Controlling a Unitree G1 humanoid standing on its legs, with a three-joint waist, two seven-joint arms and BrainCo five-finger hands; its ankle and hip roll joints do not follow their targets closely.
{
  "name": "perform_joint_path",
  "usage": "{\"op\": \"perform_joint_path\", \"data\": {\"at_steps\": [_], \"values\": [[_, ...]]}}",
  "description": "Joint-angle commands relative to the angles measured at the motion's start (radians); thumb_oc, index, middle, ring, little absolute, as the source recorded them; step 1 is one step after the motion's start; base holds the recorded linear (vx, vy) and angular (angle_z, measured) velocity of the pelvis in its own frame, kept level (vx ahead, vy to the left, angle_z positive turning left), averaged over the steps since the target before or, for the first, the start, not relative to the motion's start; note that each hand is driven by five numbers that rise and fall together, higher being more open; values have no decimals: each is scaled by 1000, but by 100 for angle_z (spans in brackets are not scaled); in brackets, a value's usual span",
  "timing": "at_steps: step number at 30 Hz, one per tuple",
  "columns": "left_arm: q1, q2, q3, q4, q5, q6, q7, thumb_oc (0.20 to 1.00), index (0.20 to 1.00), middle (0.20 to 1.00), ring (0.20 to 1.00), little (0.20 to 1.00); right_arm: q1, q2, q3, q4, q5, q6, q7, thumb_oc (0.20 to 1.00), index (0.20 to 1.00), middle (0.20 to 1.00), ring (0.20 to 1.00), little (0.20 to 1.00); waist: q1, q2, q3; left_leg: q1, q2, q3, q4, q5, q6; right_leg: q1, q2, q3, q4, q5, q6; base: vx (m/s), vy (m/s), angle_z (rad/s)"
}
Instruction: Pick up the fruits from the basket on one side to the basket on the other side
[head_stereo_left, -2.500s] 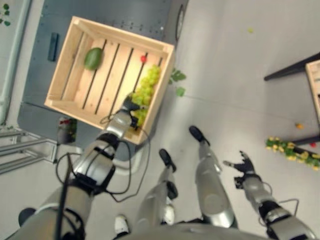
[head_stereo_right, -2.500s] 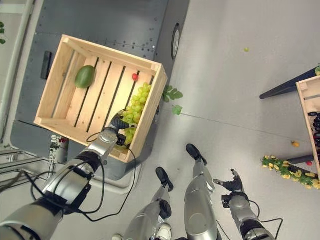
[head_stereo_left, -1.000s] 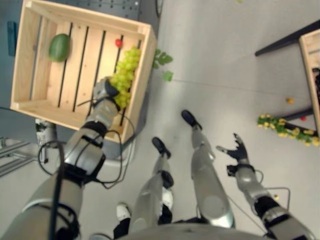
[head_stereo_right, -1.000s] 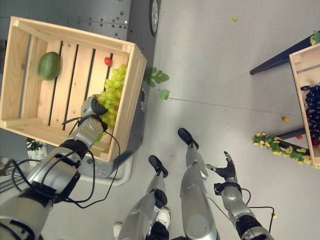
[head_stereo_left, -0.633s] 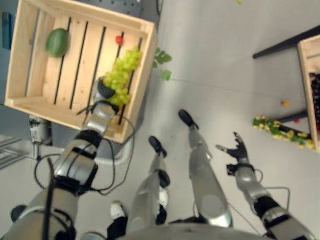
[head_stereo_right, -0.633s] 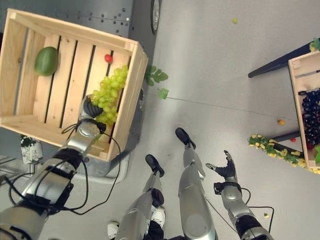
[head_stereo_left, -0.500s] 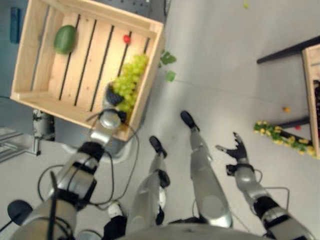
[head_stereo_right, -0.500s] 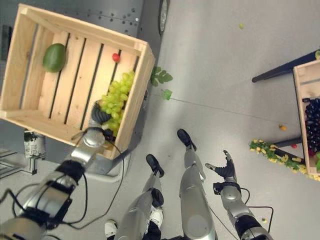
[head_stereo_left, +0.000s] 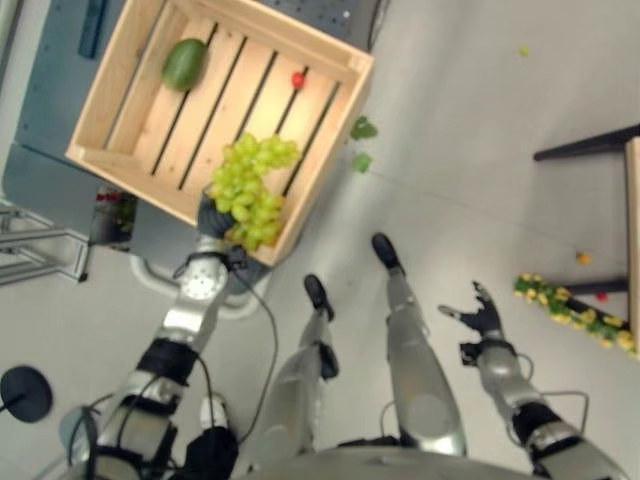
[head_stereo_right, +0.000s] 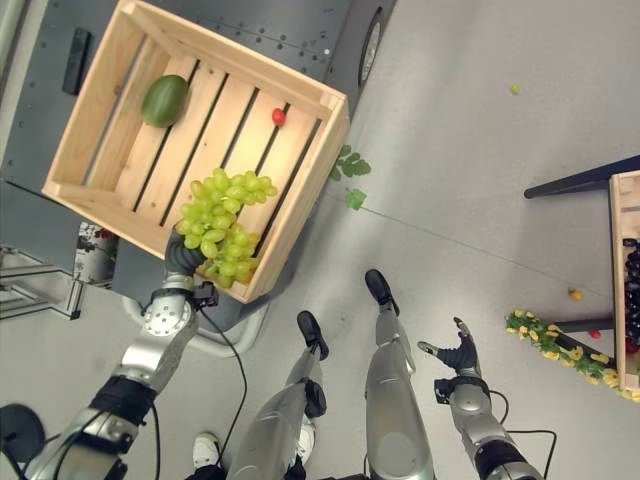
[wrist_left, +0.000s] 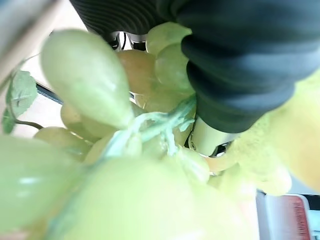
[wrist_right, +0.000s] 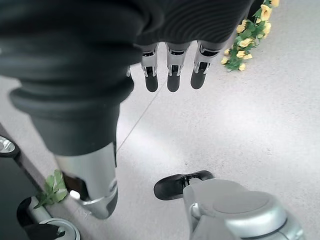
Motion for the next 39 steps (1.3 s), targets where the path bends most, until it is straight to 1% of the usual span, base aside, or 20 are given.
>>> {"op": "perform_joint_path", "data": {"at_steps": [1, 8, 11, 12, 13, 15, 16, 17, 20, 22, 24, 25, 26, 30, 31, 32, 36, 37, 39], "values": [[39, 48, 65, -69, -54, -74, -46, 200, 200, 200, 200, 200, 75, -5, -8, -11, -34, 6, 20, 1000, 1000, 1000, 1000, 1000, 33, -38, -89, -45, -32, -44, 128, -130, -35, -34, 50, 5, 23, -69, 6, -12, -10, 8], [112, 49, 95, -151, -99, -77, -105, 200, 200, 200, 200, 200, 71, -16, 12, -29, -69, 8, 47, 1000, 1000, 1000, 1000, 1000, 59, -46, -112, -25, -32, -70, 135, -131, -34, 2, 41, -22, 26, -82, 3, -24, -10, 16], [148, 54, 111, -184, -124, -78, -139, 200, 200, 200, 200, 200, 79, -43, 21, -117, -84, -3, 69, 1000, 1000, 1000, 1000, 1000, 67, -52, -125, -15, -32, -79, 140, -133, -32, 17, 42, -29, 28, -87, 1, -3, 1, 2], [150, 54, 112, -185, -124, -77, -140, 200, 200, 200, 200, 200, 81, -43, 21, -118, -84, -2, 69, 1000, 1000, 1000, 1000, 1000, 67, -51, -125, -14, -32, -79, 140, -133, -32, 17, 42, -29, 28, -87, 1, 0, 0, 0], [172, 61, 123, -213, -136, -77, -163, 200, 200, 200, 200, 200, 89, -73, 27, -206, -95, -11, 94, 1000, 1000, 1000, 1000, 1000, 71, -57, -134, -5, -30, -82, 147, -137, -31, 30, 44, -34, 33, -94, -2, 3, 7, 5], [186, 68, 127, -239, -150, -74, -187, 200, 200, 200, 200, 200, 97, -103, 28, -287, -99, -21, 121, 1000, 1000, 1000, 1000, 1000, 77, -61, -145, 10, -27, -87, 151, -147, -29, 48, 47, -40, 36, -105, -4, 15, 9, 10], [190, 72, 128, -250, -154, -70, -194, 200, 200, 200, 200, 200, 101, -119, 28, -330, -103, -26, 130, 1000, 1000, 1000, 1000, 1000, 78, -67, -152, 11, -27, -90, 152, -141, -30, 50, 45, -42, 38, -105, -5, 22, 12, 10], [193, 76, 128, -268, -156, -66, -207, 200, 200, 200, 200, 200, 107, -137, 25, -381, -100, -30, 148, 1000, 1000, 1000, 1000, 1000, 81, -65, -156, 24, -24, -95, 153, -149, -29, 65, 47, -46, 40, -113, -6, -5, 4, 12], [205, 79, 126, -287, -161, -64, -225, 200, 200, 200, 200, 200, 106, -168, 17, -465, -104, -38, 163, 1000, 1000, 1000, 1000, 1000, 86, -71, -173, 38, -25, -100, 151, -147, -29, 81, 44, -53, 41, -115, -7, 0, 7, 6], [211, 78, 122, -310, -156, -51, -249, 200, 200, 200, 200, 200, 101, -209, -1, -584, -115, -44, 185, 1000, 1000, 1000, 1000, 1000, 95, -78, -200, 61, -25, -110, 146, -150, -27, 106, 43, -63, 41, -124, -9, 35, 24, 10], [209, 80, 121, -319, -144, -44, -260, 200, 200, 200, 200, 200, 97, -221, -13, -637, -107, -47, 200, 1000, 1000, 1000, 1000, 1000, 99, -82, -219, 78, -25, -117, 138, -152, -25, 123, 44, -69, 40, -130, -10, 30, 21, 12], [209, 80, 121, -319, -144, -44, -260, 200, 200, 200, 200, 200, 98, -221, -13, -637, -107, -46, 201, 1000, 1000, 1000, 1000, 1000, 99, -82, -219, 78, -25, -118, 138, -152, -25, 124, 44, -69, 40, -130, -10, 31, 31, 7], [215, 77, 124, -331, -146, -35, -271, 200, 200, 200, 200, 200, 93, -237, -18, -706, -87, -43, 237, 1000, 1000, 1000, 1000, 1000, 104, -88, -239, 95, -27, -123, 132, -154, -22, 137, 44, -75, 40, -133, -10, 25, 18, 7], [228, 57, 117, -341, -139, -17, -294, 200, 200, 200, 200, 200, 91, -246, -30, -796, -33, -35, 285, 1000, 1000, 1000, 1000, 1000, 111, -103, -274, 124, -30, -134, 123, -159, -17, 166, 42, -87, 42, -145, -11, 22, 8, 6], [229, 57, 117, -341, -139, -17, -293, 200, 200, 200, 200, 200, 91, -246, -30, -798, -32, -34, 286, 1000, 1000, 1000, 1000, 1000, 111, -103, -274, 125, -30, -134, 123, -160, -16, 167, 42, -87, 42, -145, -11, 34, 20, 20], [240, 46, 121, -357, -116, -12, -300, 200, 200, 200, 200, 200, 92, -235, -35, -846, 38, -31, 329, 1000, 1000, 1000, 1000, 1000, 116, -111, -293, 140, -30, -142, 121, -164, -15, 182, 41, -94, 44, -150, -11, 30, 4, 16], [256, 22, 125, -361, -78, 0, -315, 200, 200, 200, 200, 200, 92, -223, -44, -911, 121, -7, 392, 1000, 1000, 1000, 1000, 1000, 126, -129, -328, 168, -34, -151, 117, -174, -10, 213, 41, -108, 49, -164, -13, 40, 2, 15], [255, 19, 121, -364, -73, 6, -321, 200, 200, 200, 200, 200, 85, -226, -47, -928, 123, 3, 395, 1000, 1000, 1000, 1000, 1000, 129, -133, -337, 176, -33, -154, 116, -177, -9, 221, 41, -111, 49, -167, -13, 69, -16, 14], [266, 4, 119, -371, -75, 13, -325, 200, 200, 200, 200, 200, 75, -224, -55, -965, 108, 3, 394, 1000, 1000, 1000, 1000, 1000, 135, -140, -356, 189, -33, -158, 113, -183, -7, 234, 40, -117, 48, -172, -12, 65, -2, 8]]}}
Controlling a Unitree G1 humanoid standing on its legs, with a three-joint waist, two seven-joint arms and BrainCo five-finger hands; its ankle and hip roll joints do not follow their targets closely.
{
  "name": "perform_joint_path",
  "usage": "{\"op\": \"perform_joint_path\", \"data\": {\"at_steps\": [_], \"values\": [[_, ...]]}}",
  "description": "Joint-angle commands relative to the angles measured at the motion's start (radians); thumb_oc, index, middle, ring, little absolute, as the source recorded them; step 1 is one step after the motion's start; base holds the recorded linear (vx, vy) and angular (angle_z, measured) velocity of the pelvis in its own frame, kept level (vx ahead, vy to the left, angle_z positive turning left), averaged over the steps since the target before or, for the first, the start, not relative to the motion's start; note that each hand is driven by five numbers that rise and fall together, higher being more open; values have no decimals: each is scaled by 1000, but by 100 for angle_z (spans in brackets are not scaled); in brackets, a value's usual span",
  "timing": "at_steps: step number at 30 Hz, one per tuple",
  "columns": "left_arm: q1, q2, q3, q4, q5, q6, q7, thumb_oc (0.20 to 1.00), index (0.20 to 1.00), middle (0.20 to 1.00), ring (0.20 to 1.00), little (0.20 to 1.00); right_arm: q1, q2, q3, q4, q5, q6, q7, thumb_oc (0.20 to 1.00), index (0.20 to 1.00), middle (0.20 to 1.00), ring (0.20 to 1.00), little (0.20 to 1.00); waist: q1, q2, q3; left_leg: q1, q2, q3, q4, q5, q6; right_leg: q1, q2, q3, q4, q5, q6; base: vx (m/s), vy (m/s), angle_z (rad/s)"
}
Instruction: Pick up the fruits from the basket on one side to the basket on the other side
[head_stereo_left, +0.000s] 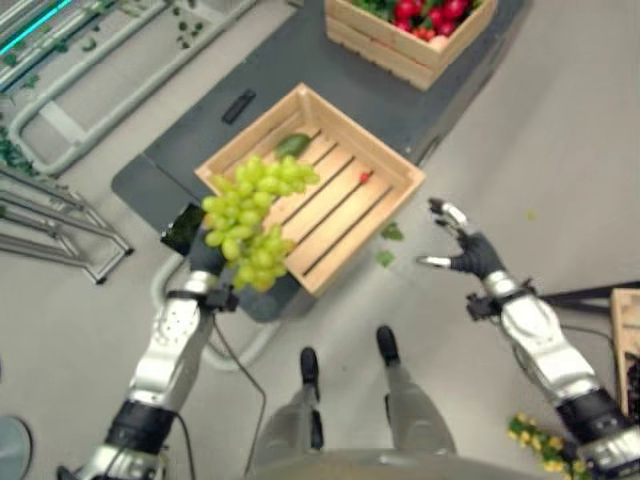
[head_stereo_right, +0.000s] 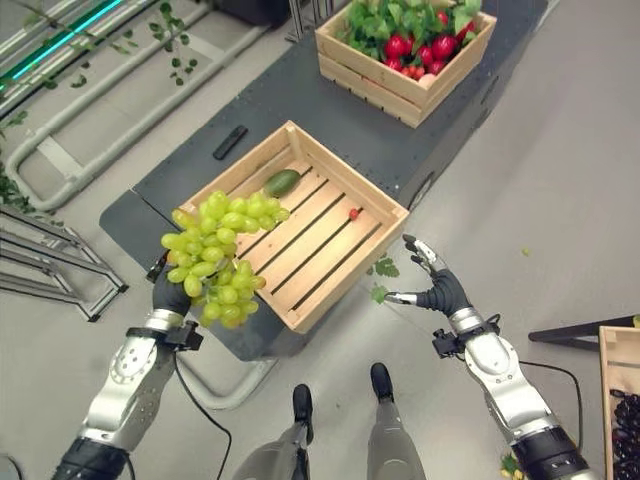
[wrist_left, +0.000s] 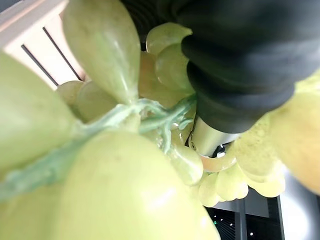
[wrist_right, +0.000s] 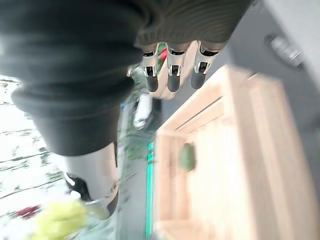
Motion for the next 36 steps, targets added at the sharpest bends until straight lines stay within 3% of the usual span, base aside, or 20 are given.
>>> {"op": "perform_joint_path", "data": {"at_steps": [1, 5, 14, 19, 28, 32, 36], "values": [[8, 7, 19, -90, 20, -37, -31, 200, 200, 200, 200, 200, -31, 13, -22, -61, 24, -21, 14, 1000, 1000, 1000, 1000, 1000, 24, -51, -135, -5, -65, -7, 111, -170, 26, -32, 20, 40, 60, -110, 28, 75, 2, 10], [-1, -9, -1, -109, 34, -24, -46, 200, 200, 200, 200, 200, -93, 47, -6, -55, -2, -8, -10, 1000, 1000, 1000, 1000, 1000, 36, -62, -170, 24, -65, -14, 108, -183, 32, -3, 18, 27, 60, -120, 28, 78, -6, 7], [-5, -24, -9, -108, 103, -6, -37, 200, 200, 200, 200, 200, -160, 100, 46, -62, 261, 50, 73, 1000, 1000, 1000, 1000, 1000, 64, -98, -227, 79, -63, -30, 102, -210, 36, 57, 13, 2, 58, -139, 28, 67, -11, 8], [24, -19, -3, -122, 109, 4, -55, 200, 200, 200, 200, 200, -253, 53, 36, -105, 174, 44, 45, 1000, 1000, 1000, 1000, 1000, 79, -109, -251, 93, -63, -34, 99, -219, 41, 76, 11, -6, 52, -140, 32, 59, -2, 8], [26, 2, -17, -116, 134, 9, -62, 200, 200, 200, 200, 200, -330, 71, 88, -101, 154, 52, 45, 1000, 1000, 1000, 1000, 1000, 89, -117, -275, 107, -62, -41, 84, -219, 45, 88, 8, -9, 44, -139, 37, 23, 2, 2], [23, 108, 31, -134, 244, 2, -81, 200, 200, 200, 200, 200, -309, 72, 72, -83, 155, 59, 58, 1000, 1000, 1000, 1000, 1000, 88, -110, -283, 120, -62, -40, 78, -224, 45, 101, 9, -7, 40, -143, 38, 36, 11, 4], [-12, 286, 77, -150, 401, 7, -112, 200, 200, 200, 200, 200, -285, 54, 59, -57, 143, 78, 89, 1000, 1000, 1000, 1000, 1000, 82, -100, -297, 127, -61, -34, 74, -217, 38, 106, 7, -4, 36, -138, 39, 28, 6, -2]]}}
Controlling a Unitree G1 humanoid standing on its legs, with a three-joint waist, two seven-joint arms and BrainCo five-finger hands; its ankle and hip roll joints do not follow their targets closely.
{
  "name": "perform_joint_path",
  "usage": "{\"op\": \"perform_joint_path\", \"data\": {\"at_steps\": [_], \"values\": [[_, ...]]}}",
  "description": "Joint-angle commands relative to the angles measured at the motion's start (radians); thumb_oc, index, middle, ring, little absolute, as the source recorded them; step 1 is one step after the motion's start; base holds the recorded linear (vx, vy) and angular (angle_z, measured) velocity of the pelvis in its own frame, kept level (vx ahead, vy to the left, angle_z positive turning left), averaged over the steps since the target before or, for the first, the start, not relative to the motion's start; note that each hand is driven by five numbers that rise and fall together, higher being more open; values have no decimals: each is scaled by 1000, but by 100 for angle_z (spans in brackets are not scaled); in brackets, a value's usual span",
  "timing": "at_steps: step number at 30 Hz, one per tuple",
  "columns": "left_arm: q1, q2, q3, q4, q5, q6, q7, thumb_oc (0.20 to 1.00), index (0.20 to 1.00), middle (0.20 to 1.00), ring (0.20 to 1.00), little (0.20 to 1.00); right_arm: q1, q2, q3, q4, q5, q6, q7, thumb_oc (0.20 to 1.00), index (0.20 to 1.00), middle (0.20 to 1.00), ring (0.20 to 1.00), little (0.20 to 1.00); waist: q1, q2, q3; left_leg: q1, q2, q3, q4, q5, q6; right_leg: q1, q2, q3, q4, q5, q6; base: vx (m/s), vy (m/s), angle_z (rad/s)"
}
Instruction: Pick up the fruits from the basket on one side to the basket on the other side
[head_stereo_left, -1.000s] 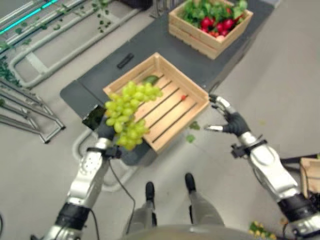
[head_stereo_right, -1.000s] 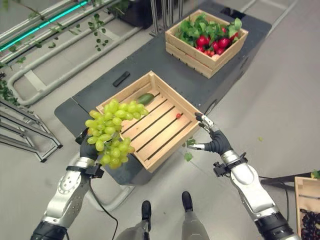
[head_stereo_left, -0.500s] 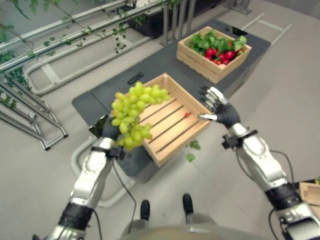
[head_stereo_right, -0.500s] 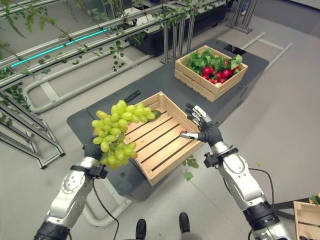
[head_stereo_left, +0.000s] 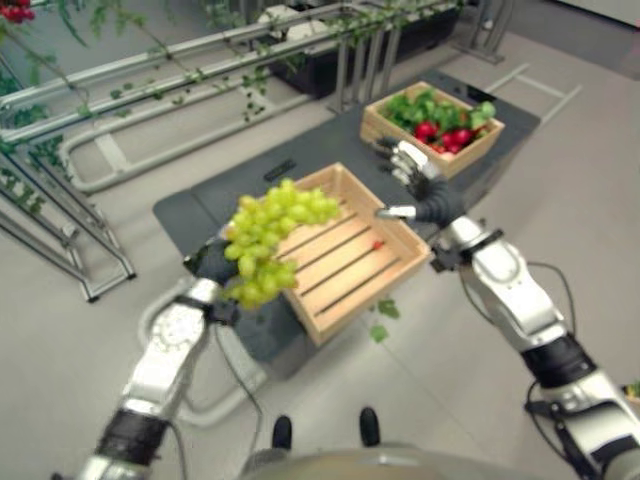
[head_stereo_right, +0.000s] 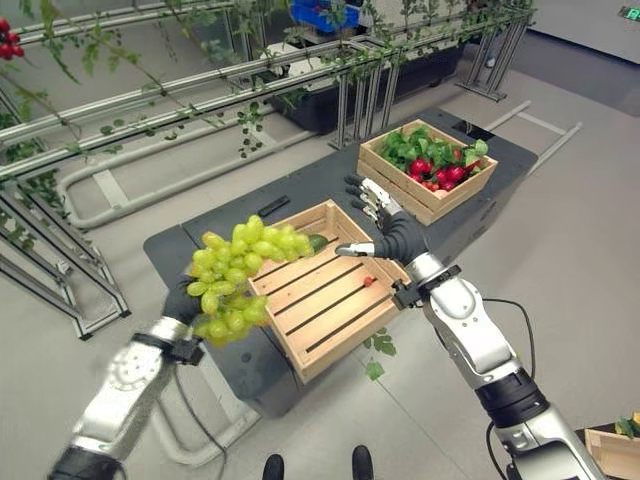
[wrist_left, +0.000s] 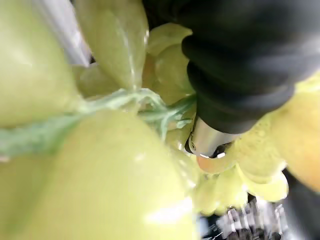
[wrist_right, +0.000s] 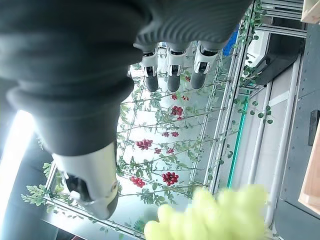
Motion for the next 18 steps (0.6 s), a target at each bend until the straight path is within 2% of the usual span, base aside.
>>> {"op": "perform_joint_path", "data": {"at_steps": [1, 3, 4, 5, 6, 8, 13, 18], "values": [[-62, 136, 50, -84, 148, -62, -27, 200, 200, 200, 200, 200, 6, -17, -32, 24, -21, -16, 26, 1000, 1000, 1000, 1000, 1000, 14, -3, -112, 32, -66, 21, 76, -188, 37, -20, 6, 26, 34, -92, 45, 0, 0, 0], [-67, 168, 57, -89, 160, -63, -29, 200, 200, 200, 200, 200, 6, -22, -35, 24, -29, -13, 31, 1000, 1000, 1000, 1000, 1000, 13, -2, -116, 33, -66, 22, 74, -188, 36, -19, 5, 27, 32, -93, 46, 17, 0, 0], [-87, 245, 65, -99, 215, -69, -33, 200, 200, 200, 200, 200, 14, -31, -37, 37, -31, -12, 37, 1000, 1000, 1000, 1000, 1000, 10, 3, -123, 38, -64, 23, 69, -188, 34, -14, 5, 26, 28, -94, 48, 0, 0, 0], [-115, 289, 54, -105, 260, -72, -30, 200, 200, 200, 200, 200, 14, -32, -34, 46, -38, -12, 38, 1000, 1000, 1000, 1000, 1000, 8, 6, -124, 39, -63, 22, 68, -187, 33, -11, 5, 26, 27, -94, 49, 0, 0, 0], [-117, 289, 53, -105, 260, -73, -29, 200, 200, 200, 200, 200, 14, -32, -34, 46, -38, -13, 38, 1000, 1000, 1000, 1000, 1000, 9, 5, -124, 40, -63, 22, 68, -187, 33, -11, 5, 26, 27, -94, 49, 0, 0, 0], [-165, 376, 50, -112, 311, -77, -30, 200, 200, 200, 200, 200, 17, -42, -28, 47, -60, -11, 43, 1000, 1000, 1000, 1000, 1000, 5, 13, -130, 43, -62, 19, 65, -187, 31, -7, 5, 27, 25, -96, 50, 0, 0, 0], [-265, 443, 12, -101, 397, -84, -7, 200, 200, 200, 200, 200, 28, -50, -33, 43, -127, -12, 36, 1000, 1000, 1000, 1000, 1000, -1, 23, -134, 50, -61, 14, 60, -186, 29, 2, 6, 25, 22, -100, 51, 0, 0, 0], [-343, 467, -37, -91, 444, -91, -15, 200, 200, 200, 200, 200, 60, -37, -45, 56, -164, -10, 36, 1000, 1000, 1000, 1000, 1000, -5, 32, -136, 57, -61, 12, 53, -186, 30, 11, 6, 23, 20, -104, 51, 0, 0, 0]]}}
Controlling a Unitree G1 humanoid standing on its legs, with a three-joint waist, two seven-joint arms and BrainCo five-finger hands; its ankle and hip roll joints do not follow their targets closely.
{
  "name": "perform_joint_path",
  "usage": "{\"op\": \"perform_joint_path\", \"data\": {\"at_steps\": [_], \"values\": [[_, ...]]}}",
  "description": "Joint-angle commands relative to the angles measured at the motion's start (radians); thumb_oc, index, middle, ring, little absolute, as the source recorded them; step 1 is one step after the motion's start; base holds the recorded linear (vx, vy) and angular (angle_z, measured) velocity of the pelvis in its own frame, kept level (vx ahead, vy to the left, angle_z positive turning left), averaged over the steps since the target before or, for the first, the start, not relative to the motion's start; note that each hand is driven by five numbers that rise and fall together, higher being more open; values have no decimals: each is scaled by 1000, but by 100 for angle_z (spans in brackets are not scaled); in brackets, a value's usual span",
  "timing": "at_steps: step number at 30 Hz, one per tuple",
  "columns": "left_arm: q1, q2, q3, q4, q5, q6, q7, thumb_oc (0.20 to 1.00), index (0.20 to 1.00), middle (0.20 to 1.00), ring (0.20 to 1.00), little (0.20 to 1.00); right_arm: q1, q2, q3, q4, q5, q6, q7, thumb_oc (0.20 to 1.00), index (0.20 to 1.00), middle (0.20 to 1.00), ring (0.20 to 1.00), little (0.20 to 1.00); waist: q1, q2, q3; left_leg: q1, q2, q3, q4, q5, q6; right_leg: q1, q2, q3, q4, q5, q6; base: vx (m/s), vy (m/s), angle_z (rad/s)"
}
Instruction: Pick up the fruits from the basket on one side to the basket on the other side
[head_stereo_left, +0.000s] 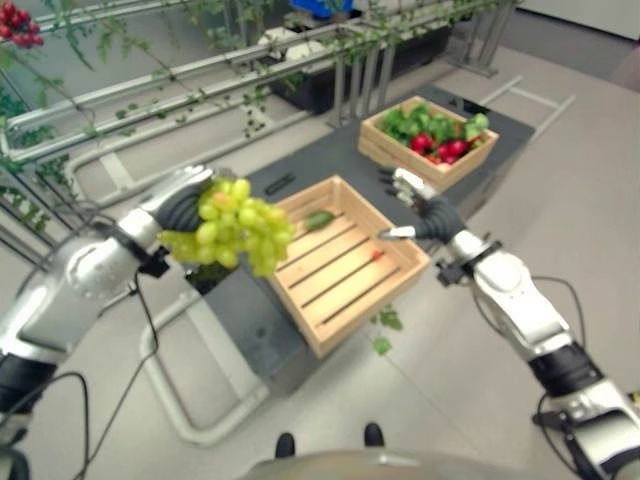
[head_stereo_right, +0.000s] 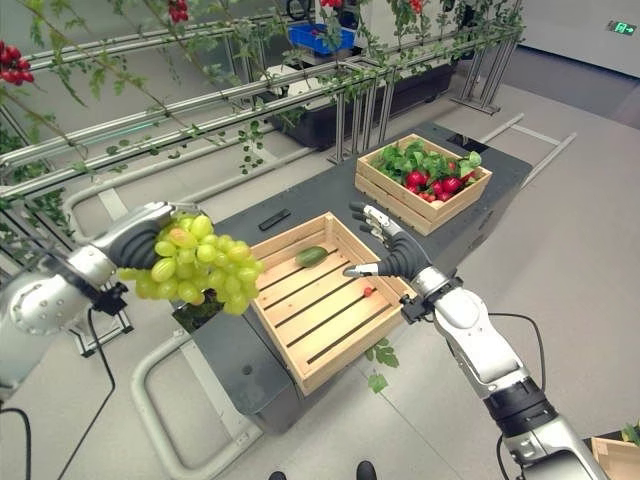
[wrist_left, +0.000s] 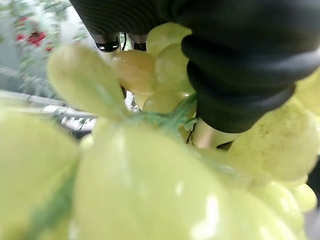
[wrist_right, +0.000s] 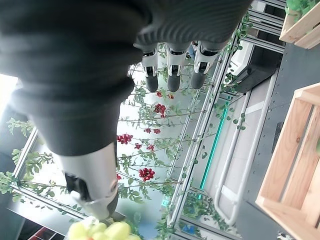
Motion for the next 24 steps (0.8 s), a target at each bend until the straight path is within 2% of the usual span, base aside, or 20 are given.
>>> {"op": "perform_joint_path", "data": {"at_steps": [1, 6, 13, 15, 19, 24], "values": [[-111, 23, -37, -2, 33, -48, 38, 200, 200, 200, 200, 200, -1, -14, -46, 8, -25, -39, -4, 1000, 1000, 1000, 1000, 1000, -3, 12, -87, 44, -61, 14, 49, -182, 32, -2, 5, 23, 20, -101, 56, 0, 0, 0], [-180, 40, -82, -13, 88, -57, 40, 200, 200, 200, 200, 200, 57, 10, -57, 18, -86, -34, -9, 1000, 1000, 1000, 1000, 1000, -9, 23, -87, 49, -61, 10, 46, -183, 32, 5, 4, 23, 19, -104, 57, 0, 0, 0], [-240, 4, -141, 5, 169, -50, 61, 200, 200, 200, 200, 200, 112, 67, -29, 42, -171, -14, -12, 1000, 1000, 1000, 1000, 1000, -19, 39, -83, 55, -61, 8, 41, -183, 33, 10, 2, 26, 17, -107, 55, 0, 0, 0], [-286, -27, -190, 13, 208, -50, 78, 200, 200, 200, 200, 200, 94, 93, 2, 68, -175, -9, -26, 1000, 1000, 1000, 1000, 1000, -22, 46, -79, 54, -62, 7, 41, -183, 34, 9, 1, 25, 18, -107, 54, 0, 0, 0], [-371, -28, -273, 0, 231, -57, 74, 200, 200, 200, 200, 200, 13, 125, 70, 127, -167, 3, -29, 1000, 1000, 1000, 1000, 1000, -17, 54, -73, 52, -65, 7, 44, -184, 35, 7, 0, 26, 19, -105, 53, 0, 0, 0], [-396, -56, -302, -6, 261, -64, 90, 200, 200, 200, 200, 200, -70, 159, 120, 175, -170, 8, -41, 1000, 1000, 1000, 1000, 1000, -7, 56, -73, 50, -67, 5, 45, -185, 36, 9, -4, 27, 17, -104, 52, 0, 0, 0]]}}
